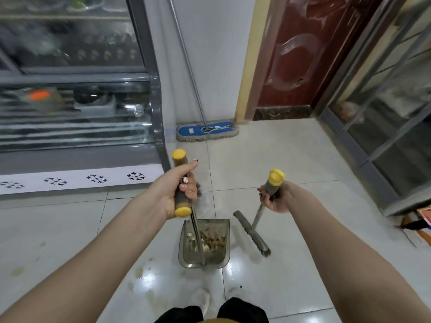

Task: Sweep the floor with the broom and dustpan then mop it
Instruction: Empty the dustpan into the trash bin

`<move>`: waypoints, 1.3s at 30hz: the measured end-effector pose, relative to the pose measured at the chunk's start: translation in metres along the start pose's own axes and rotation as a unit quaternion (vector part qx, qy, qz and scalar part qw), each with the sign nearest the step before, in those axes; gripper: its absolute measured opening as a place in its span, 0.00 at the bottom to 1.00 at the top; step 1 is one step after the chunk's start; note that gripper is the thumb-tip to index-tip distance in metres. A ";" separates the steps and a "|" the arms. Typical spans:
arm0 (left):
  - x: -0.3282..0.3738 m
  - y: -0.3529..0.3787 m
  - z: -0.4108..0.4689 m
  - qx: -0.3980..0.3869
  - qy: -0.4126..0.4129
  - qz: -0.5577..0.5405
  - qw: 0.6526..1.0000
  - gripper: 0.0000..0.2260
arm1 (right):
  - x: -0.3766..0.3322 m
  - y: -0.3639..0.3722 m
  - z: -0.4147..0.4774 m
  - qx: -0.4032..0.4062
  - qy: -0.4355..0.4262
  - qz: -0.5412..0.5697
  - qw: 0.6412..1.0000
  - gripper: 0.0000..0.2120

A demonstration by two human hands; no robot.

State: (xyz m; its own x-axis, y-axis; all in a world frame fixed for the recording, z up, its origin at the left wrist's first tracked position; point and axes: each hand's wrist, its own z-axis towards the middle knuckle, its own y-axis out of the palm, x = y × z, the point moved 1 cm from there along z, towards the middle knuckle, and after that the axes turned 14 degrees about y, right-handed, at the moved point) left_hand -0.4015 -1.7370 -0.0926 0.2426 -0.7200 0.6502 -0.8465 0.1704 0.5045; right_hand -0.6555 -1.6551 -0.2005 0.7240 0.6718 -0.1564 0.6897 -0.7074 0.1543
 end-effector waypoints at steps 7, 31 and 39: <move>-0.031 0.039 0.004 0.051 0.057 -0.079 0.994 0.17 | -0.040 -0.018 0.011 -0.006 0.011 -0.080 0.997 0.14; -0.055 0.057 -0.025 0.052 0.182 -0.262 0.946 0.13 | -0.085 -0.069 0.037 0.010 0.067 -0.237 0.969 0.10; -0.061 0.050 -0.043 -0.029 0.213 -0.302 0.929 0.20 | -0.089 -0.075 0.040 0.007 0.093 -0.265 0.960 0.06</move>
State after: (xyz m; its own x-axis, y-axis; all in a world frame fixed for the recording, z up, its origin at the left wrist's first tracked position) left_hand -0.4386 -1.6552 -0.0826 0.8406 -0.3674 0.3981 -0.4712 -0.1335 0.8719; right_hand -0.7719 -1.6711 -0.2371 0.2616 0.9646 -0.0322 0.9621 -0.2580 0.0878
